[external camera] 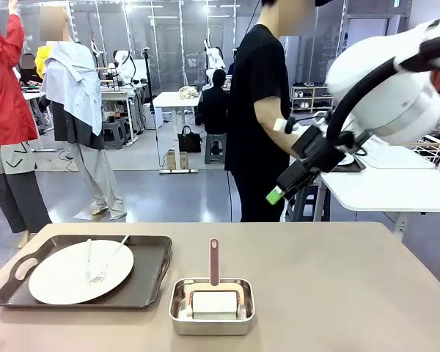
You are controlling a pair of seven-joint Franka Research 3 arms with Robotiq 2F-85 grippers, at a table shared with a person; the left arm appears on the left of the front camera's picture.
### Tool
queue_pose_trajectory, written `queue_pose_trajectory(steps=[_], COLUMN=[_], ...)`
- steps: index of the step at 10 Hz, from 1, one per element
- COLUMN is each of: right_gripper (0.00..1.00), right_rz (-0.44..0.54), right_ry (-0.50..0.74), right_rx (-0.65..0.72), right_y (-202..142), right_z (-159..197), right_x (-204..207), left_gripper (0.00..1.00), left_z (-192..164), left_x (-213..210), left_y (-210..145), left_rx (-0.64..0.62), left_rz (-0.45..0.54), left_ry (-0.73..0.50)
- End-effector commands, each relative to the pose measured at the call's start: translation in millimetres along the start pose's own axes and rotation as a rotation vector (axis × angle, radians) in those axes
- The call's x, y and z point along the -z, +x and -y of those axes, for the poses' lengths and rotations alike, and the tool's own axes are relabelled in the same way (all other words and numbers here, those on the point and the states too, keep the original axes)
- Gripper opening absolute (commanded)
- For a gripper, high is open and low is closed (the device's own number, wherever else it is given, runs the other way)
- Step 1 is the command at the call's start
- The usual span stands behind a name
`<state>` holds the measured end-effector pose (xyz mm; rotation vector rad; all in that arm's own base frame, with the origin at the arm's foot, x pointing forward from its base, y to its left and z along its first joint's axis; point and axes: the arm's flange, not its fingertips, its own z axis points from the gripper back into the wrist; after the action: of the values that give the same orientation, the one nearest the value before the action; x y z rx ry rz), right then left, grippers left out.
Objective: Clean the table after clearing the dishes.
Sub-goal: When the left (or right) Handle tray is removed, use the left hand (or right hand) to clean the left (or right) side of the table with the Lint Roller.
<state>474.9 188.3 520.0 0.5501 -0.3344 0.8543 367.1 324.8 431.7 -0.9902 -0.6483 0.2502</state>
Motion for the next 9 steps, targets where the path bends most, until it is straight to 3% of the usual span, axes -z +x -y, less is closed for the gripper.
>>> queue_pose_trajectory(steps=[1, 2, 8, 9], right_gripper=[1.0, 1.0, 1.0, 1.0], right_rz=[0.008, 0.0, -0.008, -0.094], right_ry=[-0.051, 0.0, -0.017, -0.003], right_rx=[-0.062, 0.0, -0.006, -0.082], right_y=[2, 0, -1, 23], right_z=[4, 0, 7, 11], right_x=[2, 0, 1, 14], left_gripper=[1.0, 1.0, 1.0, 1.0], left_z=[1, 1, 1, 1], left_x=[-4, -4, -4, -4], left_y=[1, 1, 1, 1], left_rx=[0.002, 0.002, 0.002, 0.002], left_rz=[-0.003, -0.003, -0.003, -0.003], left_ry=[-0.011, -0.011, -0.011, -0.011])
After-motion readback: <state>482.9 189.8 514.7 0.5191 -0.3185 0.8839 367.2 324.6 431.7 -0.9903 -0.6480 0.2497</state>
